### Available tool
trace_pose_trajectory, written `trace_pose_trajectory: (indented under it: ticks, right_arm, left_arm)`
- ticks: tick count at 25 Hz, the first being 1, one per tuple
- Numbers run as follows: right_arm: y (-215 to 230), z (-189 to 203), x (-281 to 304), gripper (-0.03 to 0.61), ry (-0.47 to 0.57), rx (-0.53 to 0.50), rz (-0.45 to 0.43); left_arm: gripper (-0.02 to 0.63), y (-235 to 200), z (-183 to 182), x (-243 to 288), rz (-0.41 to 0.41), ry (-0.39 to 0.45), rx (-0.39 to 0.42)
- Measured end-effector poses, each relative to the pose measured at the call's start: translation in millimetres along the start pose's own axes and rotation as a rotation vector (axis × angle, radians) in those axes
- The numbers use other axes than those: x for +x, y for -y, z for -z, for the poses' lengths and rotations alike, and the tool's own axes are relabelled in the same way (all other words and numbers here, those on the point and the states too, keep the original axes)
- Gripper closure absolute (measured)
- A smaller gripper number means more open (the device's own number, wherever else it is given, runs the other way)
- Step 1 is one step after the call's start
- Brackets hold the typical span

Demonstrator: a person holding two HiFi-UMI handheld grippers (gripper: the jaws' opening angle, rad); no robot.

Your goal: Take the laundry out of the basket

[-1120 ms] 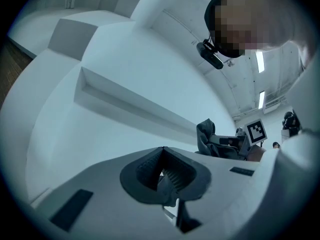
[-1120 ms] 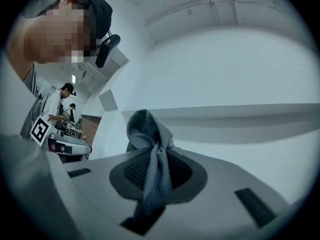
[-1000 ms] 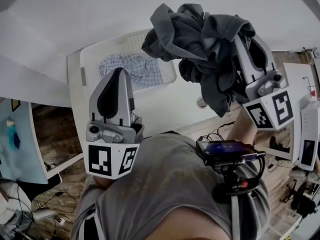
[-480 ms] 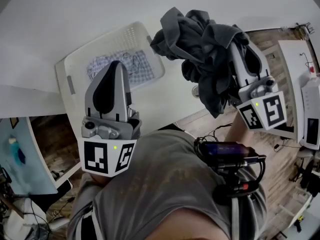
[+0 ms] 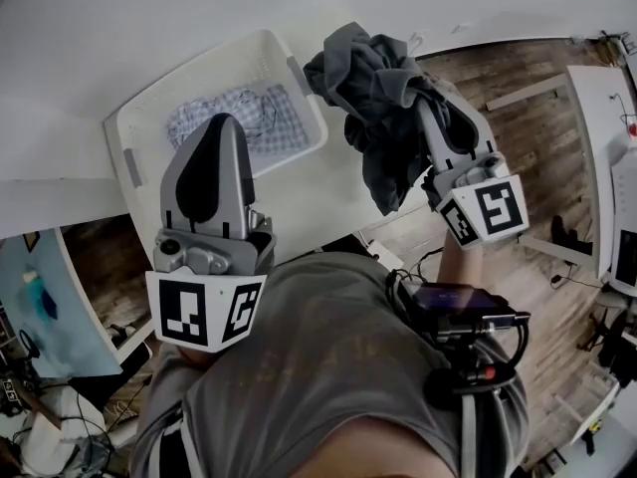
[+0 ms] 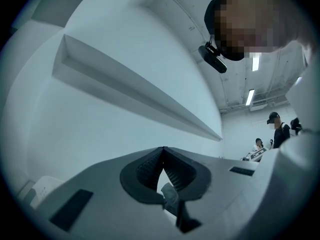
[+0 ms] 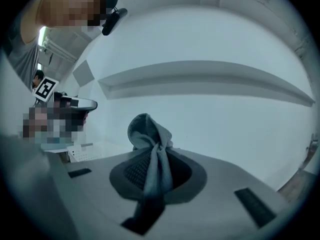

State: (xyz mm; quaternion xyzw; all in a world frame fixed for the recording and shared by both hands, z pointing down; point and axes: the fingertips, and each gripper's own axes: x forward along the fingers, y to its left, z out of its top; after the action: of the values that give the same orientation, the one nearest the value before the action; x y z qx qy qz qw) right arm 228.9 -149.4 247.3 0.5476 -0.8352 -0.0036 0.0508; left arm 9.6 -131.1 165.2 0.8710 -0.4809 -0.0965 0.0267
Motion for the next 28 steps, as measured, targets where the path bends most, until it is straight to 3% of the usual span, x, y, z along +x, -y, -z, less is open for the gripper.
trace_pose_trajectory:
  ticks: [6, 10, 21, 28]
  right_arm:
    - [-19, 82, 31, 0.534, -0.123, 0.023, -0.063]
    - [-40, 116, 53, 0.534, -0.182, 0.022, -0.136]
    - [-78, 153, 96, 0.519, -0.264, 0.015, -0.294]
    - [-95, 147, 92, 0.428, -0.320, -0.049, -0.361]
  left_arm:
    - [0.606, -14, 13, -2, -0.064, -0.054, 0.022]
    - [0.606, -28, 23, -3, -0.119, -0.092, 0.034]
    - [0.606, -60, 33, -14, -0.250, -0.126, 0.049]
    - [0.606, -67, 27, -30, -0.292, -0.105, 0.050]
